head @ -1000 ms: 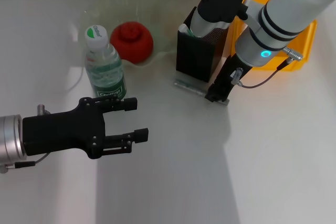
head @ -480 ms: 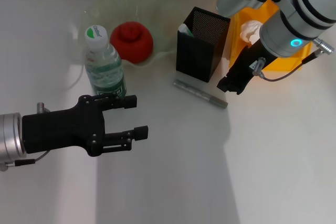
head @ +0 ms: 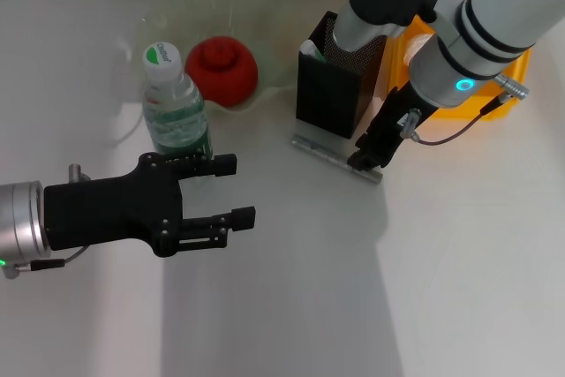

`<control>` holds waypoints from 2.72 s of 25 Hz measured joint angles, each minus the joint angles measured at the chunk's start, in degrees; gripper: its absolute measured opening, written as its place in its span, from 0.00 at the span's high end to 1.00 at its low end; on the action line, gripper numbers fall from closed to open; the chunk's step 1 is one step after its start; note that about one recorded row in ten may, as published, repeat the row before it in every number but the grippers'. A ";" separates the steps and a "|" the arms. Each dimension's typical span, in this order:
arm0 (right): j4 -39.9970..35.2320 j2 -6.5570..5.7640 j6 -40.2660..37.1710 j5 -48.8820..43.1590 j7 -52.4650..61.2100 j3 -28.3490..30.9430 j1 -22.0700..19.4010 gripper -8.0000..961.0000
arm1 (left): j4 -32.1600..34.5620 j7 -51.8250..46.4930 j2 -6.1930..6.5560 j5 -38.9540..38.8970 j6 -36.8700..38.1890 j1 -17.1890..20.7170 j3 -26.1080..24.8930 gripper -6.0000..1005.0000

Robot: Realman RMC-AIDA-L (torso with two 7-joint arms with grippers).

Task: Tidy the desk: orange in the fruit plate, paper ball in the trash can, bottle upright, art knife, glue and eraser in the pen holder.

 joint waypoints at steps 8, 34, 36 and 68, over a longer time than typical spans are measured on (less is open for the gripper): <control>5.09 0.15 5.17 3.47 0.36 -3.69 1.61 0.73 | -0.06 0.03 0.00 -0.19 0.34 0.48 0.04 0.25; 7.66 0.14 9.90 4.46 4.01 -8.92 1.87 0.70 | -1.06 0.39 -0.09 -0.15 0.20 0.66 0.29 0.25; 7.68 0.14 9.91 4.74 4.02 -8.98 1.83 0.71 | -1.07 0.39 -0.09 -0.15 0.20 0.66 0.29 0.25; -30.96 -0.41 -7.53 10.16 6.08 -1.84 -16.64 0.82 | -1.47 1.02 0.05 -0.21 0.56 0.83 -0.02 0.25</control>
